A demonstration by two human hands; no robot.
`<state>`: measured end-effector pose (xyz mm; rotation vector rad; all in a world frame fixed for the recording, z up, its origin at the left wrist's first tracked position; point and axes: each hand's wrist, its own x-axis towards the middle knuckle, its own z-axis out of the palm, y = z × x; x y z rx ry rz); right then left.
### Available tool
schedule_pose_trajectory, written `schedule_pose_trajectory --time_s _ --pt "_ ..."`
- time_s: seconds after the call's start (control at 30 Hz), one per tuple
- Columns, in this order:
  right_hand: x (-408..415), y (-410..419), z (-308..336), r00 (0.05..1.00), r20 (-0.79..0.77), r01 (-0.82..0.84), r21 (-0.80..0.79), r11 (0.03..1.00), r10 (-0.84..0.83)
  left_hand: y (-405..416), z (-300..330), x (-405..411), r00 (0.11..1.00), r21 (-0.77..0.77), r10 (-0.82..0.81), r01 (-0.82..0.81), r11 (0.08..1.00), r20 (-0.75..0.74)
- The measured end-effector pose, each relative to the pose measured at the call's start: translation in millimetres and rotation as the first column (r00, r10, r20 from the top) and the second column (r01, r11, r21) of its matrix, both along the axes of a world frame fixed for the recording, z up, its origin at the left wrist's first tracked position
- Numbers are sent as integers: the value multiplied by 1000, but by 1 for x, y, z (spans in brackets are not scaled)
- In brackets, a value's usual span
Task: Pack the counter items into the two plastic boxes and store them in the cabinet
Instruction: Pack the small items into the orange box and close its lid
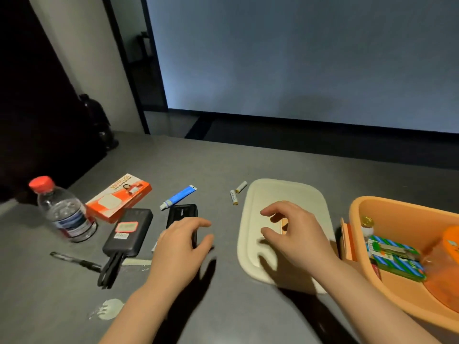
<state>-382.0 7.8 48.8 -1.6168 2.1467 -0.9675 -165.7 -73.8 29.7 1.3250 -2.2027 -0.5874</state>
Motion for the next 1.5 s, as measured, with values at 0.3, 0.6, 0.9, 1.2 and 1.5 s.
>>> schedule_pose_trajectory --time_s 0.3,0.6,0.9,1.2,1.5 --pt "-9 -103 -36 989 -23 146 142 979 -144 -73 -21 -45 990 71 -133 129 989 53" --pt "-38 -195 -69 950 -301 166 241 956 -89 -148 -53 -107 971 148 -206 188 971 120" --pt "-49 -212 -95 932 -359 117 188 975 -43 -167 -84 -113 973 76 -212 205 976 91" --pt "-44 -161 -43 938 -311 172 37 984 -152 -155 -65 -103 994 103 -110 110 989 1" --pt "-45 48 63 964 -103 224 -198 954 -247 -34 29 -130 888 24 -309 337 941 -342"
